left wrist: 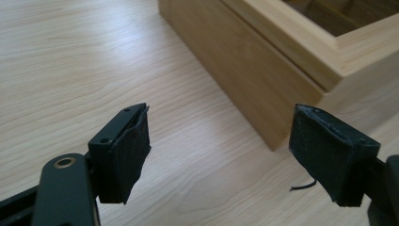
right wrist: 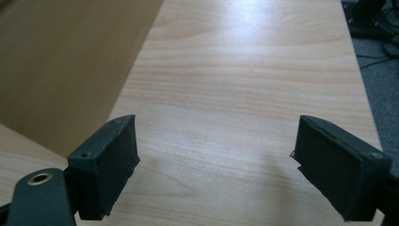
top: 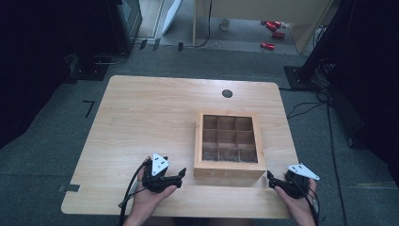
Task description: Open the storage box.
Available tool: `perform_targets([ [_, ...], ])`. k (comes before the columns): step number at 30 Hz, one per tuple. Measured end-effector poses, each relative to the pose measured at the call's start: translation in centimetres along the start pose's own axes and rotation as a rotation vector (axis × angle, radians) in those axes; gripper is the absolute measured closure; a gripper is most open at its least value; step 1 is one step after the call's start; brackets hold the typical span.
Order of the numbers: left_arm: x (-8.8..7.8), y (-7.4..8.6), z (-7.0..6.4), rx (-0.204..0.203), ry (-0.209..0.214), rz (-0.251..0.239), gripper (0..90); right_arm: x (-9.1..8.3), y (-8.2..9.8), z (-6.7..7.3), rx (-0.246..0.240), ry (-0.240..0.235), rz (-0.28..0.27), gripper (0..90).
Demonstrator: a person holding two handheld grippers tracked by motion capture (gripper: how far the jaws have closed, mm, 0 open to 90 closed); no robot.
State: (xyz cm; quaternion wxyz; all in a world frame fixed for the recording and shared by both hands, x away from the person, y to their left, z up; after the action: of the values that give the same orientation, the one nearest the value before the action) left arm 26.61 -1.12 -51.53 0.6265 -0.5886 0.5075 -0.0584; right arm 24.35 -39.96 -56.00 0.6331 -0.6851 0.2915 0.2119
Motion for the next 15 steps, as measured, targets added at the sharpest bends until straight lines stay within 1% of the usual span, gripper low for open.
perform_targets([
  [3,0.3,-0.2,-0.8,0.010,0.034,-0.006,22.7,-0.5,-0.4,0.0,0.002,-0.001,-0.018,14.2],
  [6,0.7,-0.2,-1.5,0.008,0.063,-0.012,22.8,-0.9,-0.6,-0.1,0.005,-0.004,-0.028,14.4],
  [9,1.2,-0.2,-2.3,0.013,0.087,-0.007,23.2,-1.3,-0.7,0.0,0.001,-0.011,-0.039,14.6],
  [11,1.6,-0.1,-2.7,0.021,0.091,0.002,23.9,-1.5,-0.8,0.1,-0.006,-0.018,-0.044,14.9],
  [13,2.0,-0.1,-3.0,0.032,0.074,0.013,25.4,-1.7,-0.8,0.3,-0.014,-0.029,-0.050,15.0],
  [15,2.3,-0.1,-3.3,0.033,0.079,0.017,26.0,-1.9,-0.8,0.5,-0.008,-0.047,-0.050,15.1],
])
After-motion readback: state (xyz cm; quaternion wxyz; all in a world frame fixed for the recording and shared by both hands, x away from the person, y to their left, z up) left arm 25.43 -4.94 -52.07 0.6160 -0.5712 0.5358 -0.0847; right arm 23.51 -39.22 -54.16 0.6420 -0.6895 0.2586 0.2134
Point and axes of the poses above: each handheld gripper's, and its own axes: x roughly forward along the jaws, y roughly out of its underside, z roughly to its left, the point moved 7 cm from there along x, roughly forward along the jaws, and after that the axes turned 12 degrees about y, right-handed, at the moved point
